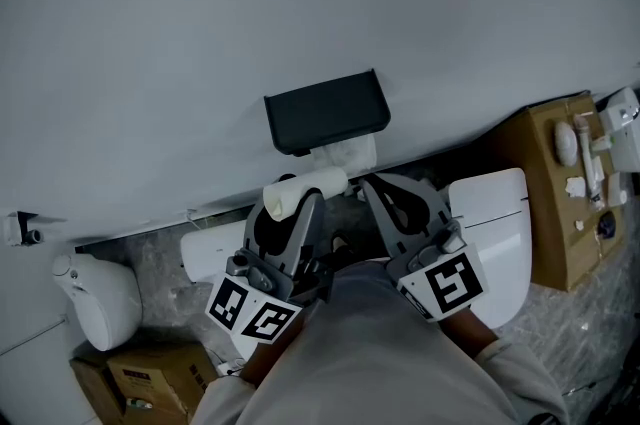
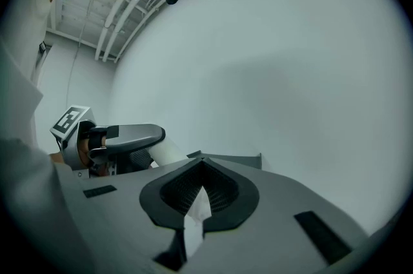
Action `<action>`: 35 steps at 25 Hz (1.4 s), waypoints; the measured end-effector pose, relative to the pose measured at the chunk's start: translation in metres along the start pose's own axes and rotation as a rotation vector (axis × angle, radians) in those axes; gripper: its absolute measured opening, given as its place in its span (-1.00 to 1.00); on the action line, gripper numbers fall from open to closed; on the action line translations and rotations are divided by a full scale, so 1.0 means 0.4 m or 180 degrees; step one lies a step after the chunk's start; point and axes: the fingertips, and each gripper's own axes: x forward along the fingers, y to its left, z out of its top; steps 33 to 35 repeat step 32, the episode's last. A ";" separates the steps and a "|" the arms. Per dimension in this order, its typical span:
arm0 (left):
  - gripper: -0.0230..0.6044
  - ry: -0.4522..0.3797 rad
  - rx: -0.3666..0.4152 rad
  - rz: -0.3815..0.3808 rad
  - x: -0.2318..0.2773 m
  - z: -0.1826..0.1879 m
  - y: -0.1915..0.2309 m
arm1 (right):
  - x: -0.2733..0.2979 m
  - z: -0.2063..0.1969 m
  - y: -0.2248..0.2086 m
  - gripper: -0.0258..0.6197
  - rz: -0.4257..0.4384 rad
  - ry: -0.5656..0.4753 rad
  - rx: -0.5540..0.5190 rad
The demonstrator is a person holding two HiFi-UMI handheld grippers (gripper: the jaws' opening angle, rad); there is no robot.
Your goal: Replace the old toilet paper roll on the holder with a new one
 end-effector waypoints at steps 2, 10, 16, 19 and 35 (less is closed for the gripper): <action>-0.37 -0.0003 0.0016 0.0005 -0.002 0.001 -0.002 | 0.000 0.003 0.000 -0.86 -0.0004 0.0002 -0.0010; -0.37 -0.0009 -0.0018 -0.0004 -0.004 0.003 -0.004 | 0.000 0.003 -0.002 -0.87 -0.0019 0.0050 -0.0058; -0.36 -0.0016 0.0076 -0.0007 0.009 0.028 -0.002 | -0.001 -0.001 0.001 -0.87 0.0011 0.0079 -0.0041; -0.36 0.0013 0.0301 -0.0014 0.042 0.070 0.010 | 0.001 -0.003 0.005 -0.87 0.0030 0.0079 -0.0046; -0.36 0.1175 0.1419 -0.0143 0.233 0.032 0.067 | 0.001 0.001 -0.009 -0.87 0.0034 0.0043 -0.0022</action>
